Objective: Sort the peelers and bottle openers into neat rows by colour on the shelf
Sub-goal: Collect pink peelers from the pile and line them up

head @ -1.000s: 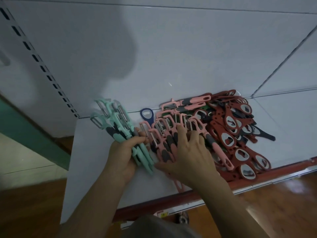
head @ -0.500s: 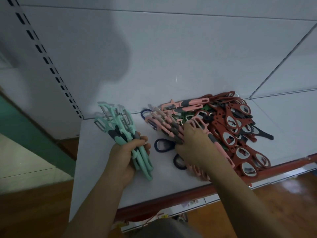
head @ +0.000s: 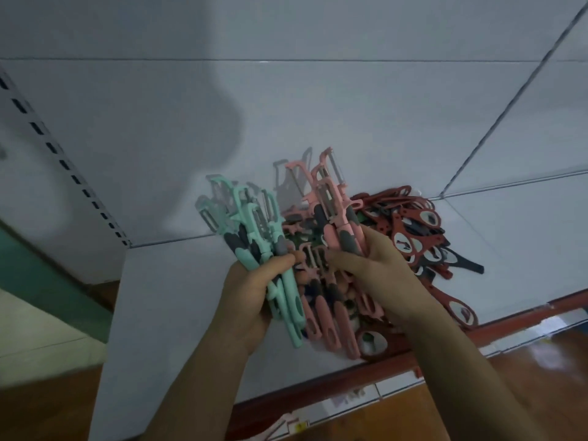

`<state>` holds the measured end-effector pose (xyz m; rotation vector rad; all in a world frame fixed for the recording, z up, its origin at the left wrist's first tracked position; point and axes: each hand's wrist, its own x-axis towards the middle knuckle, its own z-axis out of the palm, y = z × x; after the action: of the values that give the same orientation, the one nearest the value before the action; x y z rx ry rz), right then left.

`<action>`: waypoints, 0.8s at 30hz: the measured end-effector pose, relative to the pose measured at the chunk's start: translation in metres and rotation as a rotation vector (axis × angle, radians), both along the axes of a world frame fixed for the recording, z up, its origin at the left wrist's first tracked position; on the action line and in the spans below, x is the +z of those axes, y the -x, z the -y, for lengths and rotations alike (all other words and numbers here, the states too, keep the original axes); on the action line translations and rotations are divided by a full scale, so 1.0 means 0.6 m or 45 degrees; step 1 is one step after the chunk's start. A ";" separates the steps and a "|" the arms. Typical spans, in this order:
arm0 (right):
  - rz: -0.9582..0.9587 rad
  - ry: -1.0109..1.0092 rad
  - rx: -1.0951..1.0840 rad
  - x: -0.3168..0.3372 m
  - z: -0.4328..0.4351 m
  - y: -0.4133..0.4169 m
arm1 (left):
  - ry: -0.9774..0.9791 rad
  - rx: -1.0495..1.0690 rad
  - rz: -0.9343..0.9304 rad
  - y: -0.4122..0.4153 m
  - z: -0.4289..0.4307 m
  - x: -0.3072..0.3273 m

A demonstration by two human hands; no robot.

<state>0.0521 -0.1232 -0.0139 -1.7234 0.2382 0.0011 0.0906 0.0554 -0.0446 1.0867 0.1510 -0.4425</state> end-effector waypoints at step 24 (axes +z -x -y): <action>0.021 0.165 -0.624 0.017 0.768 0.291 | 0.045 -0.619 -0.020 0.145 0.865 0.041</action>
<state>-0.1224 -0.5840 -0.0034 -1.7529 0.6542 -0.3949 0.0037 -0.4636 -0.0201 1.0829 -0.1118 -0.8853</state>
